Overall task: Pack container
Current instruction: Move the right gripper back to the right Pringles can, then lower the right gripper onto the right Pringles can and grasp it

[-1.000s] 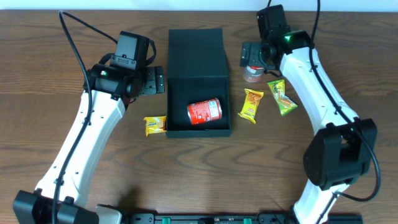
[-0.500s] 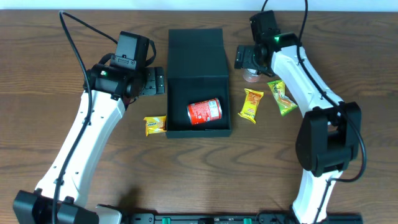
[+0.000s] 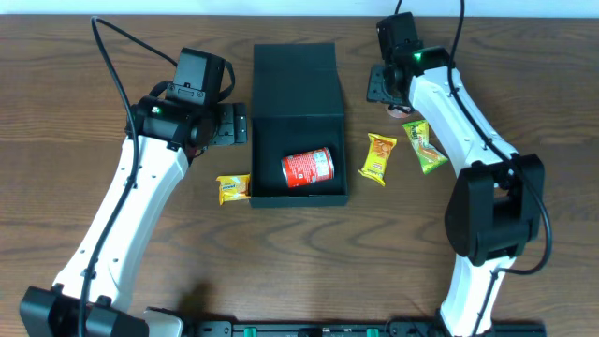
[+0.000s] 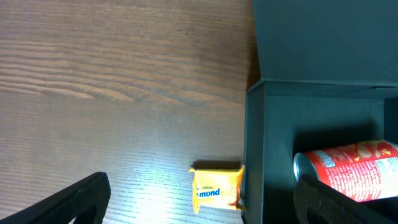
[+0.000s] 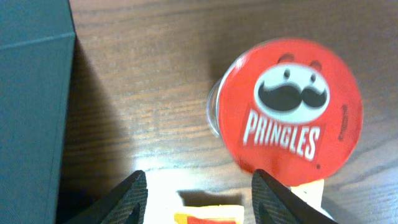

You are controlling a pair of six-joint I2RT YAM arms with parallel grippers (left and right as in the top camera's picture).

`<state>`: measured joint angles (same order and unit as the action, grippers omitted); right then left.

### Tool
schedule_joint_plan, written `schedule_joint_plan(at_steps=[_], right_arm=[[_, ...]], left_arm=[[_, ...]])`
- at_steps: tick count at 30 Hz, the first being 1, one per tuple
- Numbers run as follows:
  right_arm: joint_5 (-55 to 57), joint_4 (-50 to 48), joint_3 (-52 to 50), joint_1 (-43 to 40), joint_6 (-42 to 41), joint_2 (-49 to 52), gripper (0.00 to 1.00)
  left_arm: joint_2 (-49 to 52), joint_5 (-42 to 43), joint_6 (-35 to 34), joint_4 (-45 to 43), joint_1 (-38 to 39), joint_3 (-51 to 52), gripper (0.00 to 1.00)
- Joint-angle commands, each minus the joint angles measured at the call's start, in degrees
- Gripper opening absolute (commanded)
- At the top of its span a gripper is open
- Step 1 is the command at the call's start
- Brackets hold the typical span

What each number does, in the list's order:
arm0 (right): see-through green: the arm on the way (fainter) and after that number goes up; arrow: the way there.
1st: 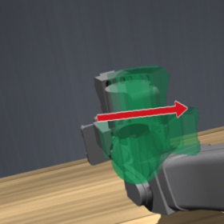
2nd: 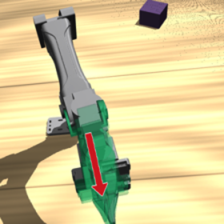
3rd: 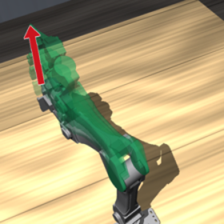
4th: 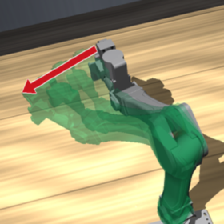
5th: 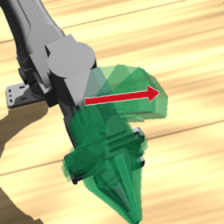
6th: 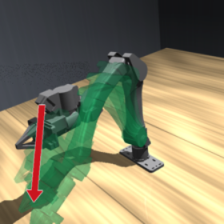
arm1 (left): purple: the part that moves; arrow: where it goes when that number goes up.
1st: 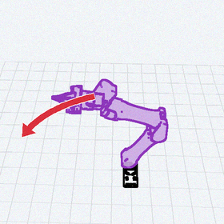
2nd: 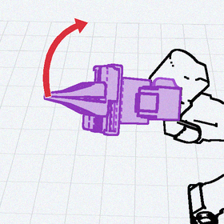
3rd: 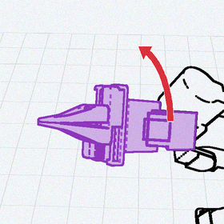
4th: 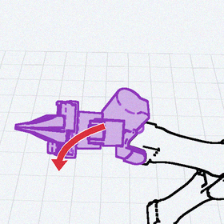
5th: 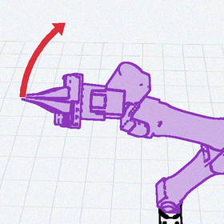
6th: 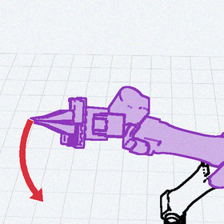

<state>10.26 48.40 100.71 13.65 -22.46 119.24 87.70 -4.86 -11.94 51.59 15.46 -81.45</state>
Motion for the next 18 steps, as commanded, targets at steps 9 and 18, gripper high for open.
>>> schedule_joint_plan(at_steps=[9, 18], right_arm=[[2.0, 2.7, 3.5, -1.4, 0.9, 0.7, 0.99], [7.1, 6.9, 11.7, -3.7, 1.9, 0.7, 0.99]], left_arm=[[-0.3, 0.0, 1.3, 0.9, -0.1, -0.2, 0.95], [-0.3, 0.0, 1.6, 0.9, -0.1, -0.2, 0.95]])
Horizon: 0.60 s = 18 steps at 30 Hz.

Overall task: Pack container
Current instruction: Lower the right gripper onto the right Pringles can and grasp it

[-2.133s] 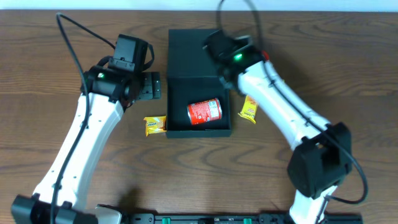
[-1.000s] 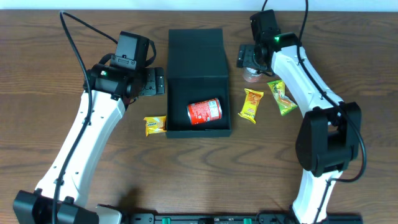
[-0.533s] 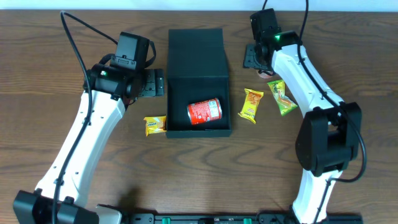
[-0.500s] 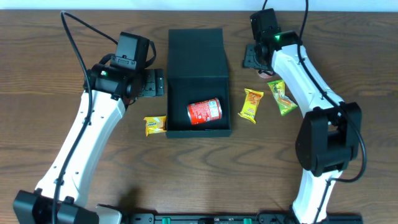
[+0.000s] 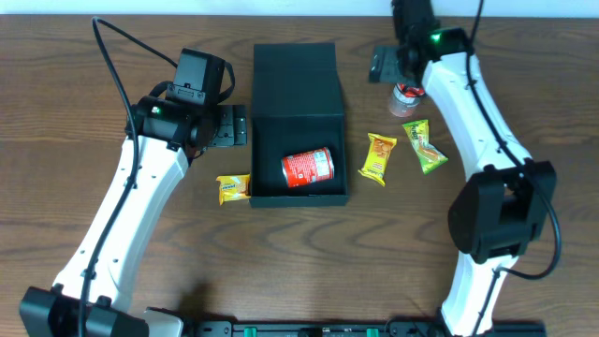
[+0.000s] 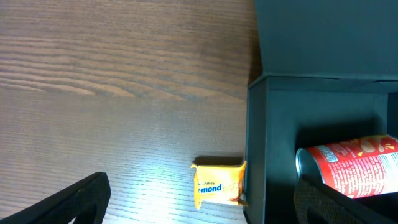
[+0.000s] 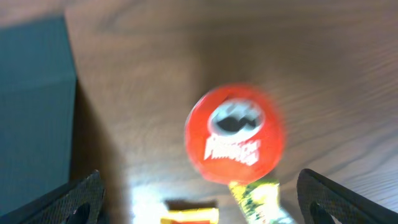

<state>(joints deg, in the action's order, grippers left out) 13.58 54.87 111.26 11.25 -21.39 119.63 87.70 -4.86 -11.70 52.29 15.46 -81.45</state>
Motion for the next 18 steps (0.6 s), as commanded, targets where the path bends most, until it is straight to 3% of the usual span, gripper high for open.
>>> schedule_joint_plan(at_steps=[1, 18], right_arm=[[3.7, 0.6, 1.1, -1.8, 0.9, 0.3, 0.99], [-6.8, -2.2, 1.1, -4.9, -0.9, 7.6, 0.99]], left_arm=[[-0.3, 0.0, 1.5, 0.2, -0.1, -0.2, 0.96], [-0.3, 0.0, 1.5, 0.2, -0.1, -0.2, 0.95]])
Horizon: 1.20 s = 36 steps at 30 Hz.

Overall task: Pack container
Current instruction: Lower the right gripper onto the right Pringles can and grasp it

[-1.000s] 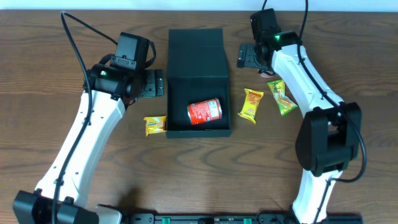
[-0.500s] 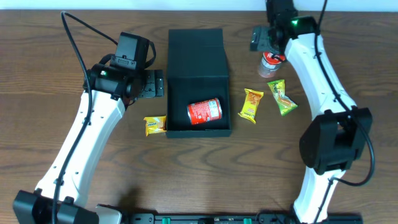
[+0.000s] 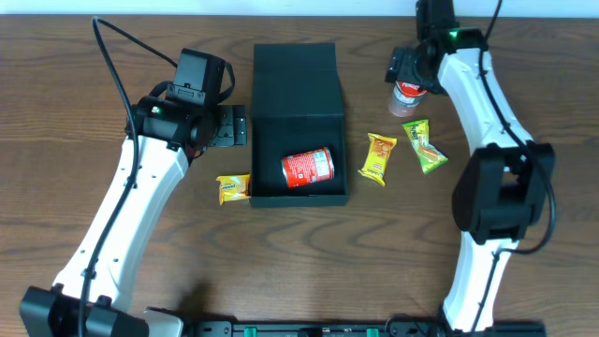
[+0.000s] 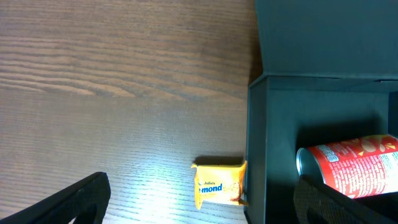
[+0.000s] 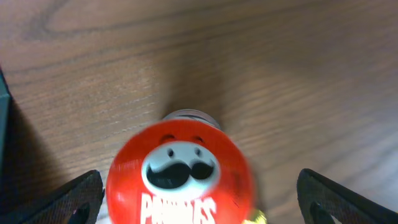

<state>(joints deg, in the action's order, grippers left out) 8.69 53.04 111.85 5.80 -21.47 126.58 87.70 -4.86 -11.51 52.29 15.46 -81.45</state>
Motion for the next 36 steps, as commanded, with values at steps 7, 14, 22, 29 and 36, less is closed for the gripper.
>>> schedule_joint_plan(at_steps=[7, 14, 22, 29, 36], right_arm=[[-2.3, -1.1, 0.5, 0.7, -0.8, 2.0, 0.93], [-2.3, -0.3, 0.5, 0.7, -0.8, 2.1, 0.86], [-2.3, -0.1, 0.5, 1.0, -0.8, 2.1, 0.77], [-2.8, 0.8, 0.5, 1.0, -0.8, 2.1, 0.7], [-4.5, 2.1, 0.5, 1.7, -0.8, 2.1, 0.64]], left_arm=[[-0.3, 0.0, 1.3, 0.4, -0.1, -0.2, 0.96], [-0.3, 0.0, 1.3, 0.4, -0.1, -0.2, 0.95], [-0.3, 0.0, 1.3, 0.4, -0.1, -0.2, 0.96], [-0.3, 0.0, 1.3, 0.6, -0.1, -0.2, 0.95], [-0.3, 0.0, 1.3, 0.6, -0.1, -0.2, 0.95]])
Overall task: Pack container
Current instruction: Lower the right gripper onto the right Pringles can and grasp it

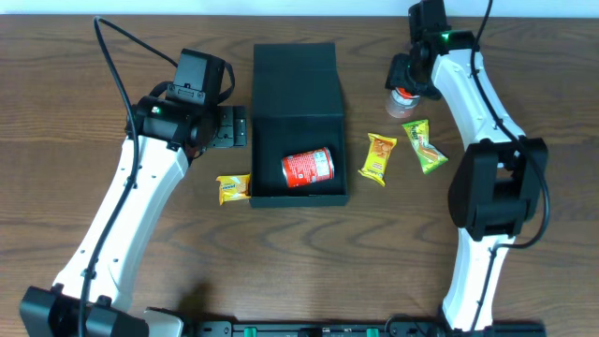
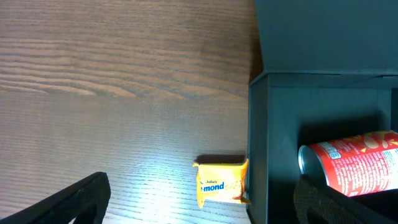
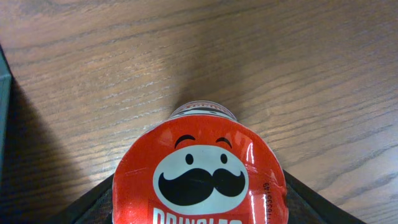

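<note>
The black container (image 1: 265, 154) lies open mid-table, its lid (image 1: 295, 80) folded back. A red Pringles can (image 1: 308, 167) lies on its side inside, also seen as the can (image 2: 351, 162) in the left wrist view. A second small Pringles can (image 1: 402, 95) stands upright at the back right. My right gripper (image 1: 404, 82) is shut on it; the red moustache lid (image 3: 199, 174) fills the space between the fingers (image 3: 102, 202). My left gripper (image 1: 229, 126) hovers open over the container's left wall (image 2: 258, 143) and a yellow almond packet (image 2: 221, 182).
A yellow snack packet (image 1: 378, 157) and a green snack packet (image 1: 424, 146) lie right of the container, just in front of the standing can. The almond packet (image 1: 233, 188) touches the container's left wall.
My right gripper's fingers stood wide on either side of the upright Pringles can; now they press against its sides. The left arm and everything else stayed put.
My right gripper first hovered open low beside the upright can near the packets. Then it was higher and farther back. Later it sat behind the can with fingers spread around it, and now it is shut on it. The left gripper stayed open by the container.
</note>
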You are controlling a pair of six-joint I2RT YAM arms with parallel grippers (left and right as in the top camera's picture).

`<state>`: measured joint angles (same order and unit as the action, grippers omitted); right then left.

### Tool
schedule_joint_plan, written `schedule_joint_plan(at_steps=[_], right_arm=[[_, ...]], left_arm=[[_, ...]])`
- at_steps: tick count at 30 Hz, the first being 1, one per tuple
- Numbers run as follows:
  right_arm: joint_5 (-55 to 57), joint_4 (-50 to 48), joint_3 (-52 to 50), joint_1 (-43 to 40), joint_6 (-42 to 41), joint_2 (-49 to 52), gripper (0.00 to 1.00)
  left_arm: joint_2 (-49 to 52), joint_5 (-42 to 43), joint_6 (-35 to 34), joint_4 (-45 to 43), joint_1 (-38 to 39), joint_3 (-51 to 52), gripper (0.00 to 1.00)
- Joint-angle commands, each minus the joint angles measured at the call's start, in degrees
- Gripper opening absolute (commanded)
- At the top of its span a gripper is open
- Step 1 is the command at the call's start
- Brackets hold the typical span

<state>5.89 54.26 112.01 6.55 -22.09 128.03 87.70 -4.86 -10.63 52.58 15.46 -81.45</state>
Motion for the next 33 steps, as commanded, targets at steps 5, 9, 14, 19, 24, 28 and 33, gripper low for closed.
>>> schedule_joint_plan(at_steps=[5, 9, 14, 19, 24, 28, 33], right_arm=[[-1.8, 1.5, 0.4, 2.1, -0.2, 0.6, 0.58], [-1.8, 1.6, 0.4, 2.9, -0.2, 0.5, 0.57], [-1.9, 2.6, 0.6, 3.7, -0.2, -0.6, 0.55], [-3.7, 3.6, 0.7, 3.8, -0.2, -4.4, 0.56], [-4.0, 4.8, 0.7, 4.8, 0.6, -9.6, 0.55], [-4.0, 6.1, 0.7, 6.6, 1.2, -12.5, 0.55], [-4.0, 7.9, 0.7, 9.9, 1.4, -14.5, 0.55]], left_arm=[[-0.3, 0.0, 0.4, 0.3, -0.1, -0.2, 0.95], [-0.3, 0.0, 0.4, 0.3, -0.1, -0.2, 0.96], [-0.3, 0.0, 0.4, 0.3, -0.1, -0.2, 0.95], [-0.3, 0.0, 0.4, 0.3, -0.1, -0.2, 0.95], [-0.3, -1.8, 0.4, 0.2, -0.1, -0.2, 0.95], [-1.0, -6.5, 0.3, 0.0, -0.1, -0.7, 0.95], [-5.0, -11.4, -0.7, -0.5, -0.1, -1.9, 0.95]])
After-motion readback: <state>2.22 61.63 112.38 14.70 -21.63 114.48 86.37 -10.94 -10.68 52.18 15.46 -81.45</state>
